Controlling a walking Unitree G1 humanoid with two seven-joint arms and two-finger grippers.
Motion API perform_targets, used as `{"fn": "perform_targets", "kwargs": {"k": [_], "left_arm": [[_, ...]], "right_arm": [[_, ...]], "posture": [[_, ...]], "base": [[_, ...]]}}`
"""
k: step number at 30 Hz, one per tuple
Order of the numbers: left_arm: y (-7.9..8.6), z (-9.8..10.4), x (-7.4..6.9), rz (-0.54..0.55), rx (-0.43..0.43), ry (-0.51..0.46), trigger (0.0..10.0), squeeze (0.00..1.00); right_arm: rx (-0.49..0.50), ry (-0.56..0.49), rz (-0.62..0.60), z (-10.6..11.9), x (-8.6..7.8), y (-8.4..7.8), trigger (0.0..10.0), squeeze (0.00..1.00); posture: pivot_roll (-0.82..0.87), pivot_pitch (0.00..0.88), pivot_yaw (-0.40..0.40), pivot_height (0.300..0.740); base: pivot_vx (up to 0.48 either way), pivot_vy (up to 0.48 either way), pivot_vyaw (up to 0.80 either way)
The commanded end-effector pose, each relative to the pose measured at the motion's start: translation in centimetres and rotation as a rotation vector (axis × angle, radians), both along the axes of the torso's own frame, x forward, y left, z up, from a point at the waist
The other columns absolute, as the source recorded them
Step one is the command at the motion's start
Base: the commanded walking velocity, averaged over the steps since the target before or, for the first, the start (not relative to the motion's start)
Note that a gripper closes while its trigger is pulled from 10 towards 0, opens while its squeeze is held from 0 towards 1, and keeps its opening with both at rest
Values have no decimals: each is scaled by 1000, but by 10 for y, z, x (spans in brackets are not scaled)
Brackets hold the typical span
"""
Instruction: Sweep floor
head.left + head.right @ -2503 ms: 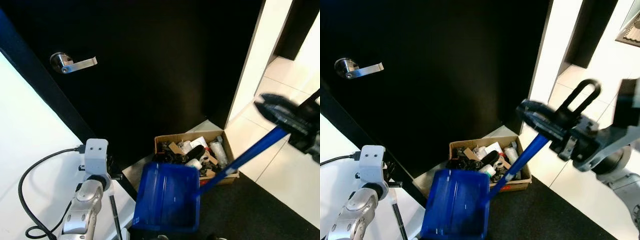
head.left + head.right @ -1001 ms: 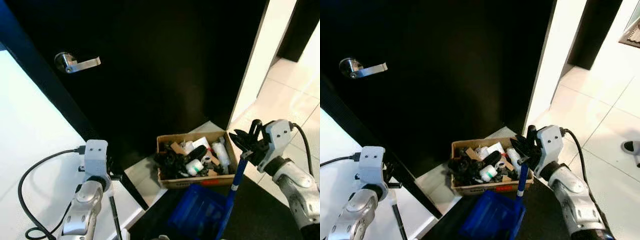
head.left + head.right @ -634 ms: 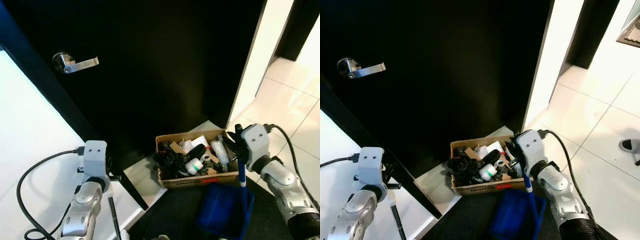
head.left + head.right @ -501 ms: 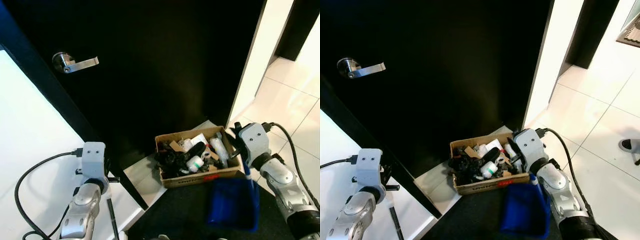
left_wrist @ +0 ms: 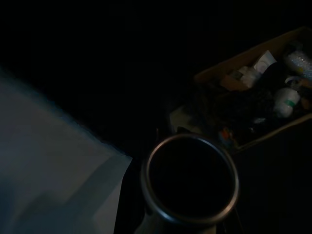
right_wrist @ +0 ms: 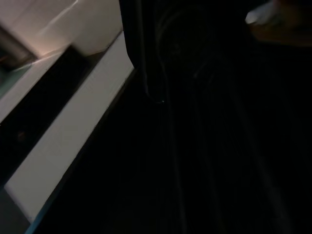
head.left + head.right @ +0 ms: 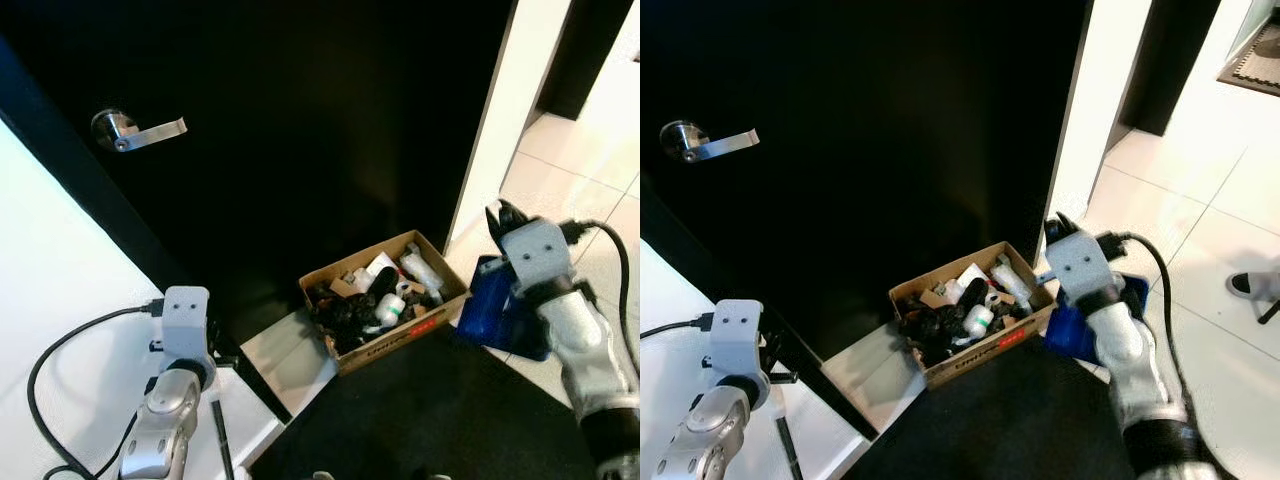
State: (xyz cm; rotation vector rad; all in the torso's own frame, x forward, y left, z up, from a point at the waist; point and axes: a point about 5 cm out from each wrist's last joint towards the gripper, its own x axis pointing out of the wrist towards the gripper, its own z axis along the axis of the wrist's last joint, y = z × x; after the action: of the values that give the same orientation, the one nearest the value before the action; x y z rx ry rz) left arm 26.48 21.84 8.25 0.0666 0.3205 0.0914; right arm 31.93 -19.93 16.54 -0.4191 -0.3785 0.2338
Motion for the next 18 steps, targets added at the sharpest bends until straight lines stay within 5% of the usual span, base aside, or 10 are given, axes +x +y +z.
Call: {"fn": "perform_targets", "kwargs": {"k": [1,10,14,18], "left_arm": [[3,1,-2,8,18,1,10000,0],[2,-1,-1,7,15,3,10000,0],[-1,-2,0,3,12,3,10000,0],[-2,-1,1,2,10,0,10000,0]], "right_arm": [[163,4,145,1,-10,31,10000,0],[320,63,185,-9,-31,46,10000,0],[322,101,153,-24,-34,44,10000,0],[344,244,126,-54,-41,43,10000,0]], "posture": [[46,181,118,740],[27,180,116,740],[27,179,116,740],[29,178,114,740]], "base": [[0,0,0],[0,0,0],[0,0,0],[0,0,0]]}}
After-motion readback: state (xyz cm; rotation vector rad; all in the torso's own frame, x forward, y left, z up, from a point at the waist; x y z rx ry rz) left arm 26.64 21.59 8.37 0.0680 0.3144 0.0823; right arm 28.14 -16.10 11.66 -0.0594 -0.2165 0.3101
